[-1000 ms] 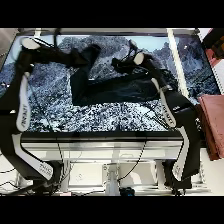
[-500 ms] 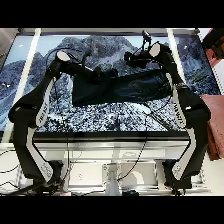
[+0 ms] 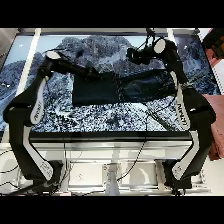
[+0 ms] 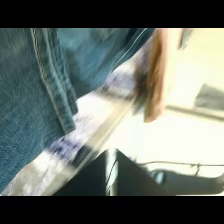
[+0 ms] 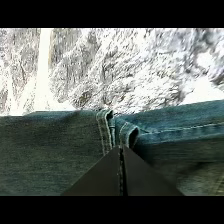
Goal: Fold the clothes and pants, and hang the long-sleeved shirts on hangers.
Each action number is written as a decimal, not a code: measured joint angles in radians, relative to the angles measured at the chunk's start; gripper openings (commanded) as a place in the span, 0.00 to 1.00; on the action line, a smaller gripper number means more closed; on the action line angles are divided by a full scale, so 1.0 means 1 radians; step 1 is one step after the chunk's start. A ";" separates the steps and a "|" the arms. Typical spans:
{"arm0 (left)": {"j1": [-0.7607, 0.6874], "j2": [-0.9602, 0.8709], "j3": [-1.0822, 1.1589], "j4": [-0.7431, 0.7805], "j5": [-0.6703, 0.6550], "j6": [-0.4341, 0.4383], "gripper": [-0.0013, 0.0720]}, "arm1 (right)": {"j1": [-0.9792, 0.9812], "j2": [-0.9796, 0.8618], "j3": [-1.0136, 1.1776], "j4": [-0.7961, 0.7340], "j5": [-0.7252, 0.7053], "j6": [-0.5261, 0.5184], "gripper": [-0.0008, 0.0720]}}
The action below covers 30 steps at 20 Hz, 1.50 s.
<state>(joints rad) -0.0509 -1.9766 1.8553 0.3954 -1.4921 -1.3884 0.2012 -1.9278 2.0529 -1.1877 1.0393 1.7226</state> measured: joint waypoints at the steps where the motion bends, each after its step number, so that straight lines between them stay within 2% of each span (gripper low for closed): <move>1: 0.039 0.018 0.000 -0.008 0.003 0.006 0.05 | -0.008 0.010 0.000 -0.012 0.004 -0.006 0.08; 3: 0.108 0.072 0.000 0.048 0.010 0.017 0.05 | -0.031 0.032 0.000 -0.036 0.015 -0.019 0.08; 6: 0.171 0.184 0.000 0.384 0.028 0.003 0.06 | -0.077 0.070 0.000 -0.063 0.044 -0.031 0.08; 7: 0.183 0.219 0.000 0.508 0.030 -0.005 0.22 | -0.091 0.083 0.000 -0.068 0.054 -0.034 0.08; 8: 0.194 0.244 0.000 0.597 0.036 -0.019 0.69 | -0.105 0.095 0.000 -0.073 0.066 -0.037 0.08; 9: 0.204 0.262 -0.001 0.673 0.038 -0.027 0.98 | -0.114 0.106 0.000 -0.077 0.072 -0.038 0.08; 12: 0.218 0.279 -0.035 0.777 0.054 -0.048 0.98 | -0.129 0.135 0.000 -0.090 0.098 -0.041 0.08; 14: 0.221 0.268 -0.089 0.786 0.070 -0.052 0.98 | -0.134 0.145 0.000 -0.094 0.114 -0.042 0.08; 20: 0.220 0.206 -0.264 0.644 0.185 0.034 0.98 | -0.138 0.156 0.000 -0.101 0.140 -0.064 0.08; 24: 0.219 0.138 -0.296 0.533 0.219 0.104 0.98 | -0.138 0.157 0.000 -0.103 0.144 -0.090 0.08; 30: 0.188 0.062 -0.306 0.467 0.264 0.140 0.98 | -0.138 0.157 0.000 -0.103 0.144 -0.111 0.08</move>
<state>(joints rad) 0.1371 -1.9148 1.5494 0.8627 -1.2285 -1.2484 0.0628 -1.7710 2.0525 -1.2903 1.1835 1.6112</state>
